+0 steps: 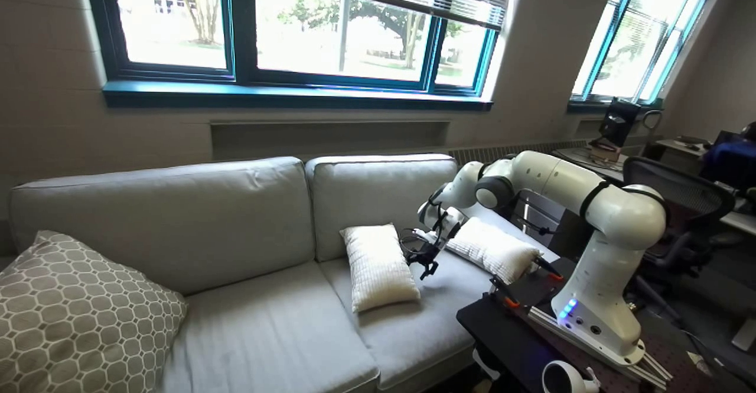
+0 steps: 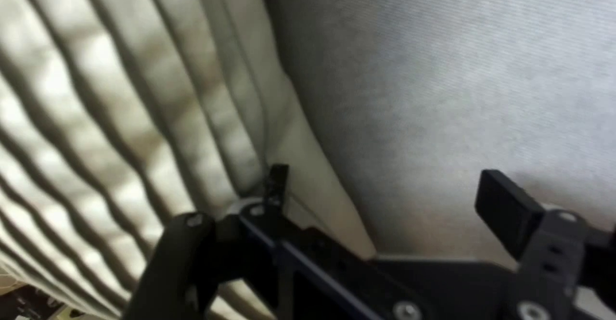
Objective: Arrange the small pillows on the right side of the sofa
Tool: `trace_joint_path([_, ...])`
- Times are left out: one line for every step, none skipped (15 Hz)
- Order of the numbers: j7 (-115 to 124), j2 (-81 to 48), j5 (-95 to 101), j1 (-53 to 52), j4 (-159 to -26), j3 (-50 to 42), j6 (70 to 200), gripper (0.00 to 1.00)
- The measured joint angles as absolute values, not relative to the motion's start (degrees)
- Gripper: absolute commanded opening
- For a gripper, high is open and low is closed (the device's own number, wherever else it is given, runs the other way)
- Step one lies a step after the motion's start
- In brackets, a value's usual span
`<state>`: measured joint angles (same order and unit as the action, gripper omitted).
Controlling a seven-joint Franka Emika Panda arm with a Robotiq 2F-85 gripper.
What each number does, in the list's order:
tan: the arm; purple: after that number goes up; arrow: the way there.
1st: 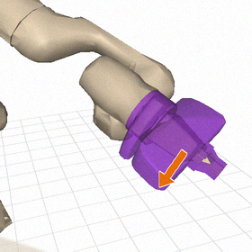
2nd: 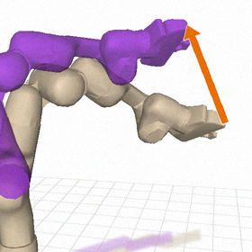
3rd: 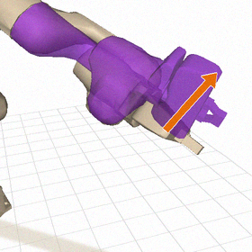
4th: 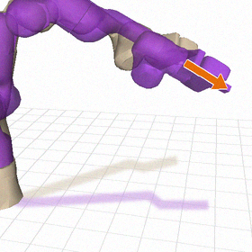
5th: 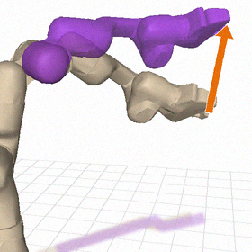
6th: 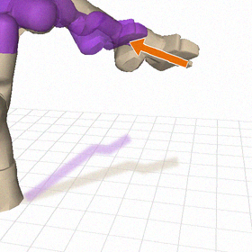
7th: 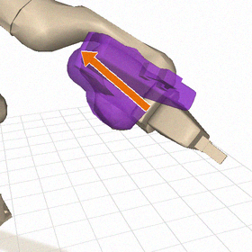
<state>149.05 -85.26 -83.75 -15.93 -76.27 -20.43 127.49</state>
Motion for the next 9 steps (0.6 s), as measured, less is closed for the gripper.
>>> trace_joint_path([149.05,-85.12,-83.38,-16.09,-75.07,-20.42,127.49,1.00])
trace_joint_path([149.05,-84.98,-82.83,-16.31,-73.77,-20.42,127.51,1.00])
trace_joint_path([149.05,-84.87,-82.32,-16.55,-72.58,-20.42,127.54,1.00])
trace_joint_path([149.05,-84.76,-81.87,-16.85,-71.57,-20.47,127.65,1.00])
trace_joint_path([149.05,-84.62,-81.46,-17.20,-70.73,-20.54,127.71,1.00])
trace_joint_path([149.04,-84.53,-81.09,-17.49,-70.01,-20.61,127.71,1.00])
trace_joint_path([149.04,-84.47,-80.68,-17.68,-69.25,-20.62,127.71,1.00])
trace_joint_path([149.02,-84.43,-80.25,-17.77,-68.40,-20.59,127.68,1.00])
trace_joint_path([149.01,-84.41,-79.75,-17.76,-67.48,-20.54,127.58,1.00])
